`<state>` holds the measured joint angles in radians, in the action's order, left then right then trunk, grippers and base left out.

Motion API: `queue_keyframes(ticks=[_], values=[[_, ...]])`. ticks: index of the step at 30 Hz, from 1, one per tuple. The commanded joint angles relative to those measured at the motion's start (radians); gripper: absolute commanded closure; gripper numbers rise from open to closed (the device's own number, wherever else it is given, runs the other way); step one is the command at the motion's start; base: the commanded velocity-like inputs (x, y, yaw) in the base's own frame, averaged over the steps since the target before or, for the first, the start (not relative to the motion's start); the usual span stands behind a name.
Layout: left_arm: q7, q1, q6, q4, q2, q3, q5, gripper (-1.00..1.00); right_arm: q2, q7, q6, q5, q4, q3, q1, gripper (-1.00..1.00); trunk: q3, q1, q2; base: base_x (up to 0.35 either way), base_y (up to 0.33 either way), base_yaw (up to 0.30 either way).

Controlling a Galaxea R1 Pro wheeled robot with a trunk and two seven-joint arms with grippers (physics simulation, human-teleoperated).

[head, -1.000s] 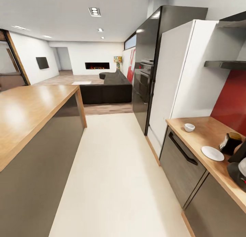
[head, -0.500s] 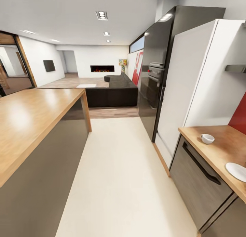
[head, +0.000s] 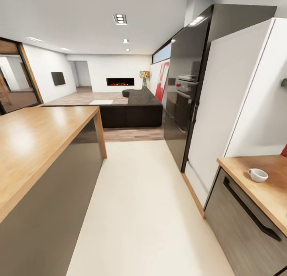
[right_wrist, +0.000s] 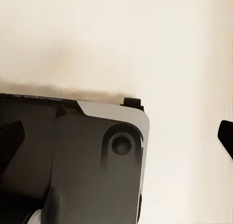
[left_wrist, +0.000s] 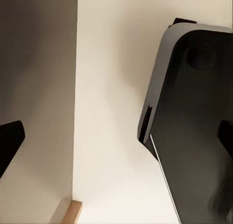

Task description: Set up a coffee station on the kitchen countertop: keep the coffee maker on the countertop, move the bottle of coffee from the kitchen shelf to the counter next to the coffee maker, place a paper coffee filter on top of the coffee maker, put the saucer next to the coffee maker with the coffee cup on the saucer, and place the electric kettle next to the coffee maker.

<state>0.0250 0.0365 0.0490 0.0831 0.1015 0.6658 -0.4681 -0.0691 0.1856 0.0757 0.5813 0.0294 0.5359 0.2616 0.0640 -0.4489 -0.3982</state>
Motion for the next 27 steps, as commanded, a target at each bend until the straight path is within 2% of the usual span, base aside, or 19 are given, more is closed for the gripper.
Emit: queue_keyframes(ticks=[1, 15, 27], values=[[0.003, 0.001, 0.005, -0.002, -0.001, 0.008, -0.01, -1.0, 0.0, 0.003, 0.003, 0.008, 0.0, 0.009, 0.001, -1.0, 0.002, -0.001, -0.002, 0.336, 0.0, 0.0], [0.003, 0.001, 0.005, 0.0, -0.003, 0.008, -0.011, -1.0, -0.001, 0.002, 0.004, 0.008, 0.0, 0.009, 0.001, -1.0, 0.002, -0.001, -0.002, 0.338, 0.002, 0.0], [0.003, 0.001, 0.006, 0.001, -0.003, 0.008, -0.01, -1.0, -0.003, 0.002, 0.004, 0.006, 0.0, 0.009, 0.001, -1.0, 0.002, -0.001, -0.002, 0.339, 0.081, -0.03]])
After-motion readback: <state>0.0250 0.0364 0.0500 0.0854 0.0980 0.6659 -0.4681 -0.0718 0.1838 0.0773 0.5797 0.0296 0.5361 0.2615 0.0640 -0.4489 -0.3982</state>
